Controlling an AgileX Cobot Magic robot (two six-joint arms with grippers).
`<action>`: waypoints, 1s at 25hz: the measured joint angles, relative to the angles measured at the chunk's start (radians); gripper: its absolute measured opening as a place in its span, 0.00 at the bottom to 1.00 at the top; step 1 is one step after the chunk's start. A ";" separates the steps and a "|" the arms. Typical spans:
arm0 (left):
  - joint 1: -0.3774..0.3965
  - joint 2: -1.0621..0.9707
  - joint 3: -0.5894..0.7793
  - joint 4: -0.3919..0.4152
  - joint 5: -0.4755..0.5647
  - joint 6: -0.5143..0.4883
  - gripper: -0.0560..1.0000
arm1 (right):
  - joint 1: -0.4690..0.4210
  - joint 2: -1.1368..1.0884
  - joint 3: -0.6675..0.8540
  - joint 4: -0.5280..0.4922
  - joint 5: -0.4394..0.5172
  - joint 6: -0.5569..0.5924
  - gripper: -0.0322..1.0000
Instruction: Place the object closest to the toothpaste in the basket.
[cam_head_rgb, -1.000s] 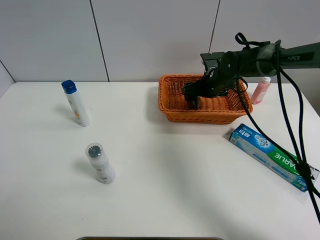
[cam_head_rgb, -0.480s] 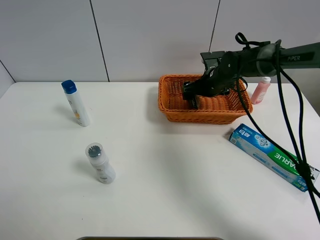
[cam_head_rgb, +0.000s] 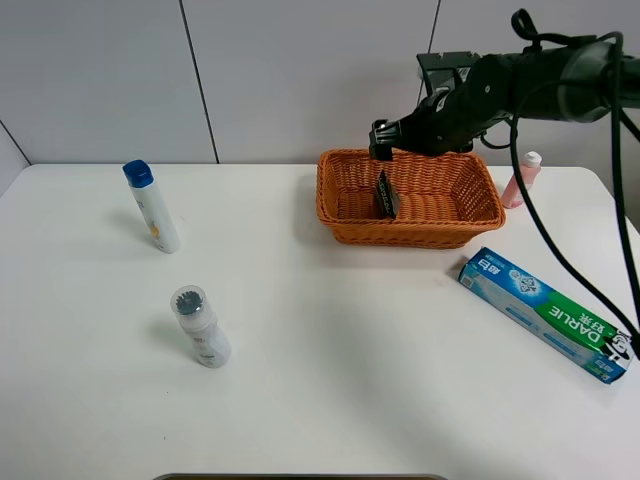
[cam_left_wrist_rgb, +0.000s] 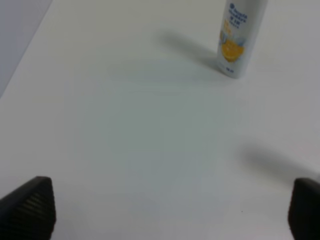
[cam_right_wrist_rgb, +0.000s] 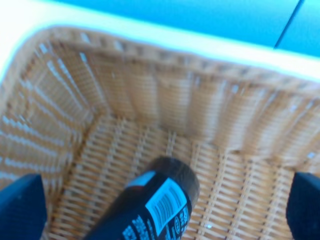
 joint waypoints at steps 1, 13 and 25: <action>0.000 0.000 0.000 0.000 0.000 0.000 0.94 | 0.000 -0.018 0.000 0.000 0.012 0.000 0.99; 0.000 0.000 0.000 0.000 0.000 0.000 0.94 | 0.001 -0.319 0.000 -0.033 0.281 0.007 0.99; 0.000 0.000 0.000 0.000 0.000 0.000 0.94 | 0.002 -0.679 0.000 -0.106 0.586 -0.001 0.99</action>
